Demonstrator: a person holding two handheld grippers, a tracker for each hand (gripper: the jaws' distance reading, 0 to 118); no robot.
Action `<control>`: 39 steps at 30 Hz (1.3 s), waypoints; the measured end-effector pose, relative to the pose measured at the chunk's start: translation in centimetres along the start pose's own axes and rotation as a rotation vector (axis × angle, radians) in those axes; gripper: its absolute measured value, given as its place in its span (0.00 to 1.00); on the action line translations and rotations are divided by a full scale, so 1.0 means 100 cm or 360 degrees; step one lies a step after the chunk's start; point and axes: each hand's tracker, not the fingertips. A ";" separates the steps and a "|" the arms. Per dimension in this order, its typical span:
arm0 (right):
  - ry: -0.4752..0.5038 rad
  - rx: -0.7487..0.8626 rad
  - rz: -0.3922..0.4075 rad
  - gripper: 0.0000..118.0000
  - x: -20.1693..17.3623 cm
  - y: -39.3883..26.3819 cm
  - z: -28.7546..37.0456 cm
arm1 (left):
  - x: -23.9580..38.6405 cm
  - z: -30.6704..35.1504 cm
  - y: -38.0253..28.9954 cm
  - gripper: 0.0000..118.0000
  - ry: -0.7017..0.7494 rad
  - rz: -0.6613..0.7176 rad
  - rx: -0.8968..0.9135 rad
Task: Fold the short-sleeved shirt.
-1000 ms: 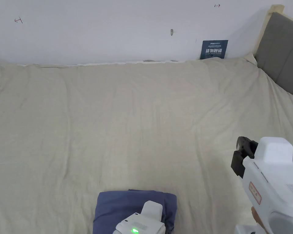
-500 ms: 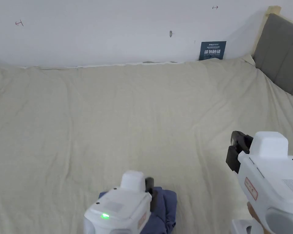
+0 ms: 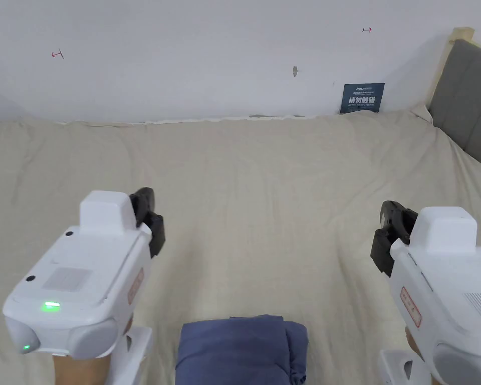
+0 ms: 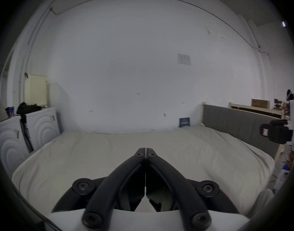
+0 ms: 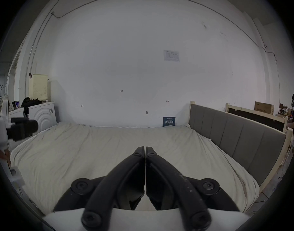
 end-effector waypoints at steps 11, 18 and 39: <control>0.0014 0.0040 0.0023 0.03 -0.010 0.005 0.002 | -0.034 0.007 -0.007 0.00 0.0109 0.0046 0.0001; 0.0028 0.0044 0.0035 0.03 -0.013 0.006 0.002 | -0.033 0.008 -0.012 0.00 0.0098 0.0080 -0.0016; 0.0424 -0.0904 0.0232 0.03 -0.125 -0.183 -0.075 | -0.053 0.013 -0.044 0.00 0.0082 0.0189 -0.0163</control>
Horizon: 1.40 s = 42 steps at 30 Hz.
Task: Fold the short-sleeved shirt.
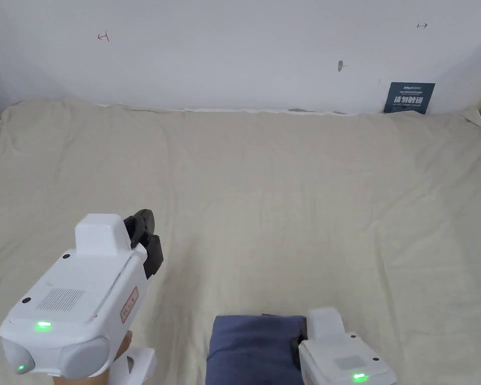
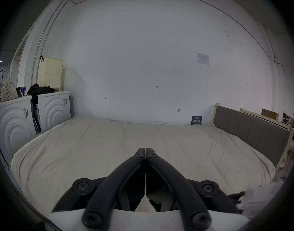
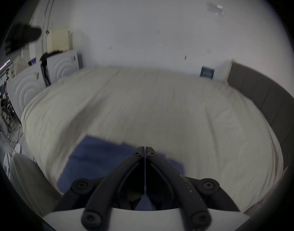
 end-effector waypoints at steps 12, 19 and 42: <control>-0.0016 -0.0199 -0.0103 0.03 0.003 -0.036 -0.024 | -0.007 -0.040 -0.075 0.12 -0.0244 0.0436 -0.0713; 0.0051 -0.0183 -0.0209 0.03 0.014 -0.039 -0.021 | 0.004 -0.081 -0.147 0.98 -0.0332 0.0643 -0.1361; 0.0078 0.0100 -0.0063 0.03 0.018 0.021 0.031 | -0.014 -0.077 -0.100 0.16 -0.0420 0.0282 -0.1275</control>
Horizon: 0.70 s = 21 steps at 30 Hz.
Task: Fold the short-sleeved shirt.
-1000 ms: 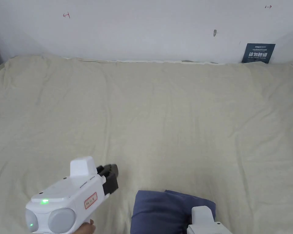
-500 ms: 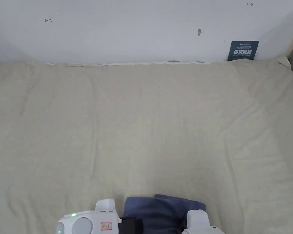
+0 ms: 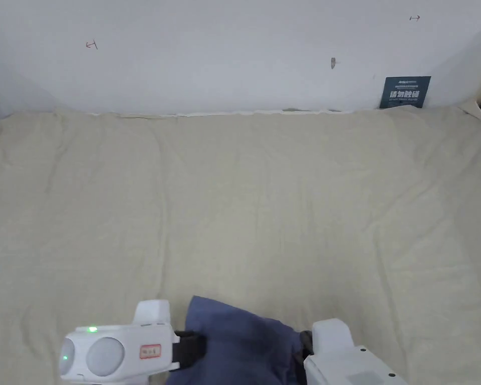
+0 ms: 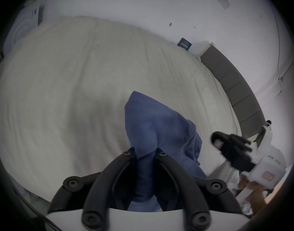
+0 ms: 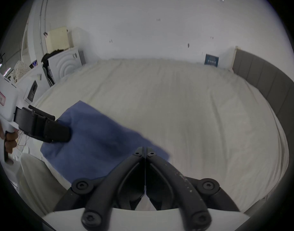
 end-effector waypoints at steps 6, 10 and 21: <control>-0.0028 0.0120 0.0024 0.03 -0.004 0.033 0.015 | -0.102 0.053 0.044 0.16 0.0389 -0.0074 0.0055; -0.0051 0.0156 0.0028 0.03 -0.012 0.050 0.014 | -0.185 0.079 0.066 0.16 0.0660 -0.0082 0.0078; -0.0095 0.0203 0.0002 0.03 -0.034 0.087 -0.015 | -0.312 0.100 0.089 0.19 0.1004 0.0087 -0.0004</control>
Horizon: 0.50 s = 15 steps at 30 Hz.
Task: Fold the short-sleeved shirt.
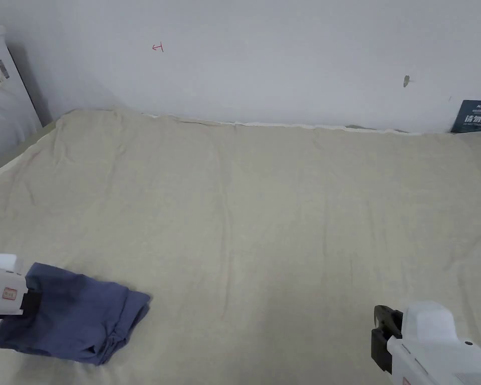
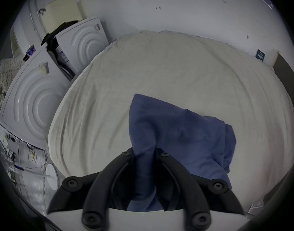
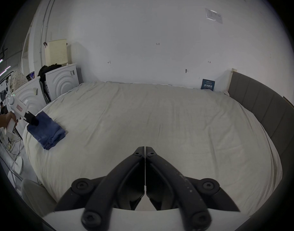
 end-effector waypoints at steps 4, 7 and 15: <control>-0.0012 0.0005 -0.0011 0.03 -0.001 0.004 -0.002 | 0.003 -0.003 0.002 0.89 -0.0019 0.0104 -0.0018; -0.0032 0.0029 -0.0021 0.03 0.001 0.008 0.006 | 0.011 0.013 0.004 0.98 -0.0022 0.0126 0.0127; -0.0105 0.0246 -0.0033 0.03 0.019 0.031 0.055 | 0.060 0.120 0.015 0.91 -0.0059 0.0114 0.0571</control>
